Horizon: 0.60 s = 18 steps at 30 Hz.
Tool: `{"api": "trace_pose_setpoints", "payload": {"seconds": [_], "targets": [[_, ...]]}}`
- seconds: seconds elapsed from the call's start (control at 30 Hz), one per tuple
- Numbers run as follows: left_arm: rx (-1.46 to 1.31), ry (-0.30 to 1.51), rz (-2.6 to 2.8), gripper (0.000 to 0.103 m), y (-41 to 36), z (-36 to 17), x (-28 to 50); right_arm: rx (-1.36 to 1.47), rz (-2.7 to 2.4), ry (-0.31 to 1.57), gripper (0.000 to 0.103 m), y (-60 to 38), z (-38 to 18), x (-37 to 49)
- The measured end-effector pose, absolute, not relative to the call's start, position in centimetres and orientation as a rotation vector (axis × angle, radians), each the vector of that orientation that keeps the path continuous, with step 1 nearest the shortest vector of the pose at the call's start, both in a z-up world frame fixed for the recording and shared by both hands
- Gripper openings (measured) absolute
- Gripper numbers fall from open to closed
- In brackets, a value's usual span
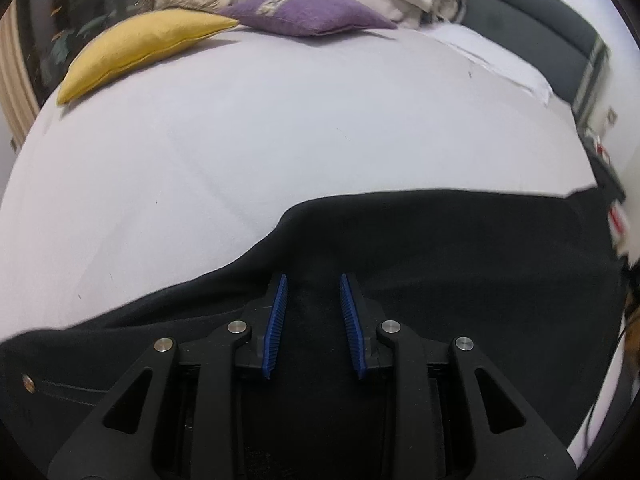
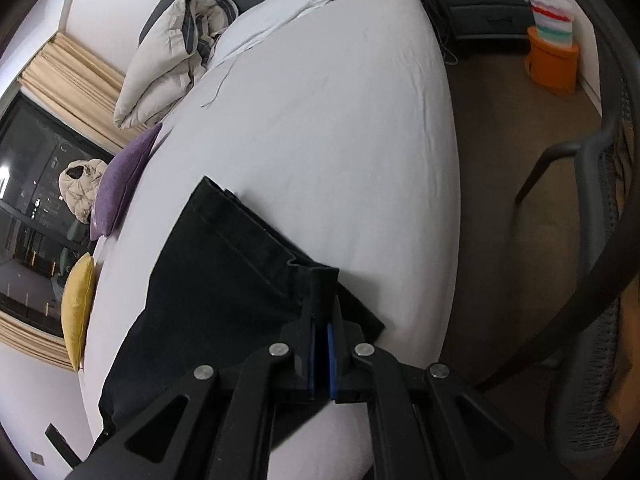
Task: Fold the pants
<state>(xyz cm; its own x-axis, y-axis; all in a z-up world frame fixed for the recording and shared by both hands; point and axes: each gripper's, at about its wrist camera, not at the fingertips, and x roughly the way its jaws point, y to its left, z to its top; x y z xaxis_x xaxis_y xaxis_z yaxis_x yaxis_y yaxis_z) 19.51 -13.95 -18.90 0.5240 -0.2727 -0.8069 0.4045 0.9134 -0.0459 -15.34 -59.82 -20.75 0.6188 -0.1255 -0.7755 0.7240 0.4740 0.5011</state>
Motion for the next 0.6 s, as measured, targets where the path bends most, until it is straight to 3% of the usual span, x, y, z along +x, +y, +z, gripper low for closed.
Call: {"api": "trace_pose_setpoints", "payload": {"seconds": [0.17,0.2,0.23,0.37,0.47,0.6], "targets": [[0.157,0.917,-0.408,0.028,-13.1,-18.2,18.7,0.952,-0.555,0.799,0.007,-60.3,-20.9,-16.3],[0.163,0.902,-0.410,0.028,-13.1,-17.6,18.1,0.898,-0.617,0.836,0.013,-60.2,-20.0,-16.7],[0.159,0.885,-0.421,0.028,-13.0,-17.0,17.4,0.839,-0.680,0.867,0.030,-60.1,-19.2,-17.1],[0.139,0.826,-0.499,0.028,-13.4,-14.9,14.1,0.731,-0.709,0.838,0.030,-59.3,-15.4,-17.4],[0.145,0.888,-0.510,0.028,-14.4,-16.7,13.6,0.685,-0.536,0.770,0.030,-57.0,-12.8,-14.5],[0.171,0.972,-0.499,0.028,-14.7,-18.8,13.0,0.695,-0.371,0.877,0.030,-54.6,-15.2,-9.8]]}}
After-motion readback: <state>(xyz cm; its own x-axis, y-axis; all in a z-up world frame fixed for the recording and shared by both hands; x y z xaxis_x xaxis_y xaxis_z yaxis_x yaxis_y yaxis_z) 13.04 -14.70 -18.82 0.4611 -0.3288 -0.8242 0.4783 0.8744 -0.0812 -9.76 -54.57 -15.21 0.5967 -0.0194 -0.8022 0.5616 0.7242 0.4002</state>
